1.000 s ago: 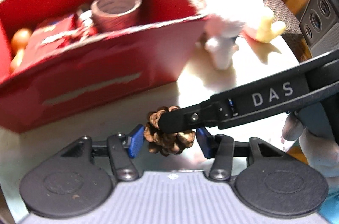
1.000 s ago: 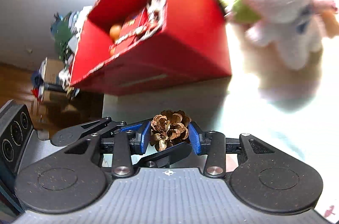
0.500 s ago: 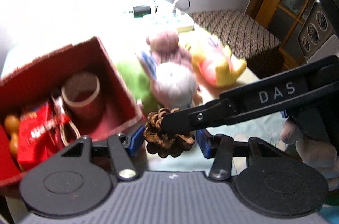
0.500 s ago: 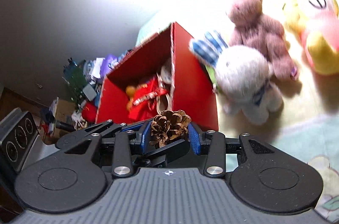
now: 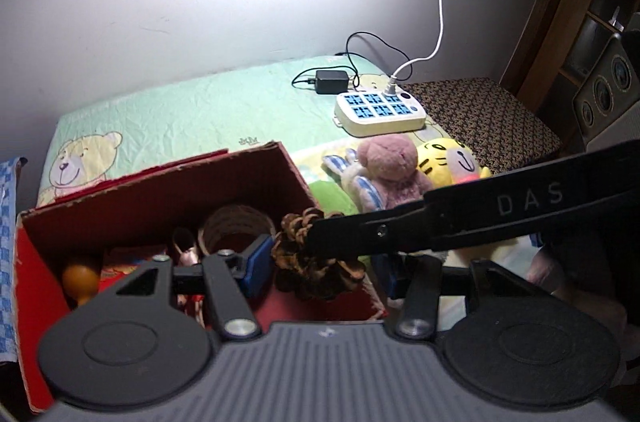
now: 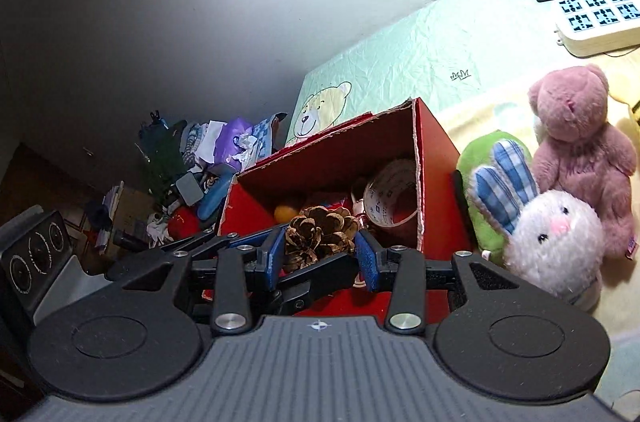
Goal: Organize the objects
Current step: 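Carry the pine cone over the cardboard box with the right gripper, then lower the pine cone beside the tape roll and open the right gripper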
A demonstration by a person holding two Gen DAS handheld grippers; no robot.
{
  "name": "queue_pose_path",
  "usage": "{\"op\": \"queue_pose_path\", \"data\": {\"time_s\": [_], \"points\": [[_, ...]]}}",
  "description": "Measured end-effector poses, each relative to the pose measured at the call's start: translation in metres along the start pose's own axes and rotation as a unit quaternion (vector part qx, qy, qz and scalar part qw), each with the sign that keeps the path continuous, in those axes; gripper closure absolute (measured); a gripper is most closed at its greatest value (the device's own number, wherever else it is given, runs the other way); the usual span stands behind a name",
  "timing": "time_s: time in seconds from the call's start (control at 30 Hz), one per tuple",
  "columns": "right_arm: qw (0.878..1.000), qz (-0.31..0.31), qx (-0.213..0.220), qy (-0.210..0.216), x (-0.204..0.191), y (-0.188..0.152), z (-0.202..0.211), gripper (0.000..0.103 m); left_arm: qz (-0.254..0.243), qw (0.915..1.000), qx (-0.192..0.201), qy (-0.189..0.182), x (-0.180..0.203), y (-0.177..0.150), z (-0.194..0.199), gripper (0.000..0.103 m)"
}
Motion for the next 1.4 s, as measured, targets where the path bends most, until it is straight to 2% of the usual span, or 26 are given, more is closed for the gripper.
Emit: {"op": "queue_pose_path", "data": {"time_s": [0.33,0.53,0.7,0.93,1.4], "points": [[0.997,0.012,-0.033,-0.062,-0.005,0.005,-0.049,0.061,0.050,0.9971,-0.027,-0.050,-0.050,-0.015,-0.035,0.052],[0.994,0.014,-0.042,-0.099,-0.003,0.001,-0.061,0.061,0.069,0.9920,-0.049,-0.094,-0.064,-0.025,-0.055,0.052],[0.991,0.014,-0.046,-0.123,-0.003,0.000,-0.068,0.061,0.072,0.9892,-0.060,-0.112,-0.071,-0.027,-0.065,0.052],[0.984,0.046,-0.049,-0.165,-0.012,-0.002,-0.079,0.061,0.074,0.9869,-0.076,-0.121,-0.075,-0.027,-0.077,0.052],[0.977,0.061,-0.035,-0.199,-0.018,-0.004,-0.085,0.063,0.073,0.9863,-0.097,-0.111,-0.083,-0.033,-0.088,0.052]]}}
Point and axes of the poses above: each gripper's, at about its wrist camera, not at the fingertips, and z roughly against the way its jaws point, x to its right, y to its top, the point moved 3 cm from there along -z, roughly the way its jaws point, and after that the axes turned 10 degrees about -x, right-handed, at the moved point
